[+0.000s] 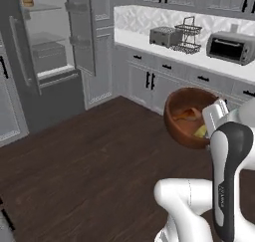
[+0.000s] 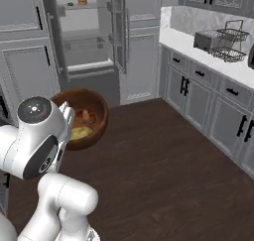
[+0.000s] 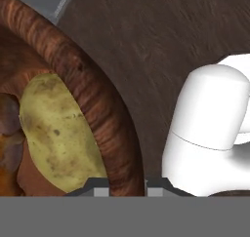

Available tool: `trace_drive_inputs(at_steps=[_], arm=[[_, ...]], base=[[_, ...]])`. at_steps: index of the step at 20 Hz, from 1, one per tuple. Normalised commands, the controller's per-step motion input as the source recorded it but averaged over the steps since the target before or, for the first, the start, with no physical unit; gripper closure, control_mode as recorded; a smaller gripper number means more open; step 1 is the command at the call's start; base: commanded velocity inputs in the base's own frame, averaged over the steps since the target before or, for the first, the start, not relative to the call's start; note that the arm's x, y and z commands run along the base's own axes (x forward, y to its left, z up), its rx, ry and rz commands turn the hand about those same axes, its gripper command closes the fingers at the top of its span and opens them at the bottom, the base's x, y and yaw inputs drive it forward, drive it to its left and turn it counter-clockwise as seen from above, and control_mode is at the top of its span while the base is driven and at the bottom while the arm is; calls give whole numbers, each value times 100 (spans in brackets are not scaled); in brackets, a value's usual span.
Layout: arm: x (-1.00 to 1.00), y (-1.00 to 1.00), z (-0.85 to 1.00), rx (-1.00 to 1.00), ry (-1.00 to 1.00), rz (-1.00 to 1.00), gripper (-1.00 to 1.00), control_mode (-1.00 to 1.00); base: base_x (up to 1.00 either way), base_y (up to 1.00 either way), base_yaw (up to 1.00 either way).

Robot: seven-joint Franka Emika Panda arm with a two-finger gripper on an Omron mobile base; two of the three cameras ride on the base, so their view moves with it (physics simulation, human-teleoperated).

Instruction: Pick the chicken drumstick and potato from their plates and place them in the bowl. Then put the bowl in the fridge.

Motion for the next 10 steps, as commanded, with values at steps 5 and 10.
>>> trace_drive_inputs(at_steps=[5,10], arm=[[0,0,0,0,0,0,100,100],[0,0,0,0,0,0,100,100]], base=[[47,-40,80],[5,-72,68]])
